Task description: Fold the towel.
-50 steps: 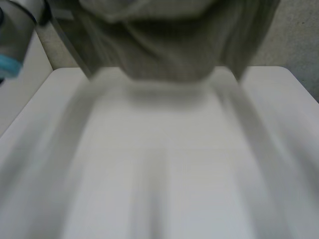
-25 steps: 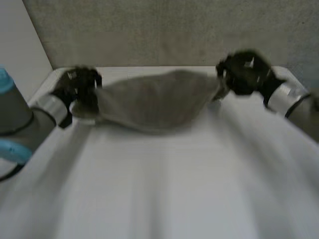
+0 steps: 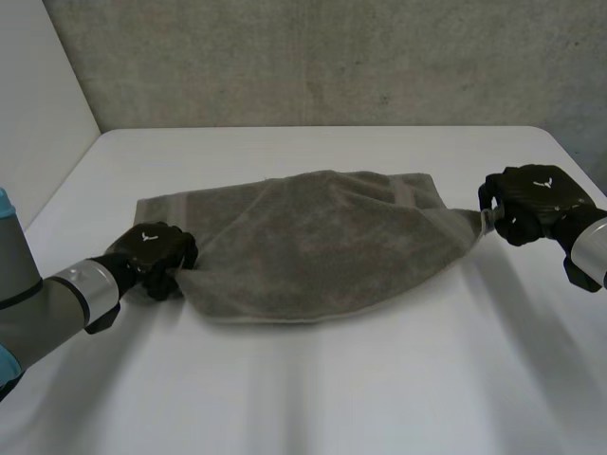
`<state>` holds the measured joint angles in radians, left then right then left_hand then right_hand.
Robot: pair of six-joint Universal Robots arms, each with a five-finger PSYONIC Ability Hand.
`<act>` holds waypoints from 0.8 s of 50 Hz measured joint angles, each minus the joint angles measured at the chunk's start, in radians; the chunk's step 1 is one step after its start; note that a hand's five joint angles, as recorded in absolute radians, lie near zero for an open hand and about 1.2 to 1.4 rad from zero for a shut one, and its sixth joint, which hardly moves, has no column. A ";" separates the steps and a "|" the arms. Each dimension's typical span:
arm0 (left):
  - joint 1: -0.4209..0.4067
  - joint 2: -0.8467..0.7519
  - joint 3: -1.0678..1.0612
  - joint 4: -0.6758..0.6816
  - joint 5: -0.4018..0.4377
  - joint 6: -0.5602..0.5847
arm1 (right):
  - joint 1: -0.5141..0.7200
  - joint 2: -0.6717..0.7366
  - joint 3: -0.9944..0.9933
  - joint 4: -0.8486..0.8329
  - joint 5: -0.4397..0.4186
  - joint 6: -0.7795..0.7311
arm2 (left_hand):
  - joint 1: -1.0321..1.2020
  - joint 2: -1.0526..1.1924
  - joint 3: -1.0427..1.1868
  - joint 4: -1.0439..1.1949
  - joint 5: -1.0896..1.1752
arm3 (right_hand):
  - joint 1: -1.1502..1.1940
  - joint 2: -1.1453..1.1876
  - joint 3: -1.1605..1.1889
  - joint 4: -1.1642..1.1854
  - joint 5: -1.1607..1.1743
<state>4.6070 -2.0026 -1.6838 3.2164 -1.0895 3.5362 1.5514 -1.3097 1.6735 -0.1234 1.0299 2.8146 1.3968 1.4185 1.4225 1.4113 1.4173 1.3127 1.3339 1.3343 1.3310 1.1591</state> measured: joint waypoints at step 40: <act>-0.073 -0.364 0.653 -0.060 -0.258 -0.023 | 0.059 0.122 0.041 -0.079 0.062 0.020 | -0.949 -0.946 -0.979 -0.958 -0.995 | 0.000 0.000 0.000 0.000 0.002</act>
<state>4.5345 -2.3666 -1.0312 3.1565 -1.3479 3.5136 1.6107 -1.1872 1.7148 -0.2021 1.0918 2.8342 0.4480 0.4728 0.4440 0.4529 0.4227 1.3130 1.3340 1.3343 1.3310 1.1614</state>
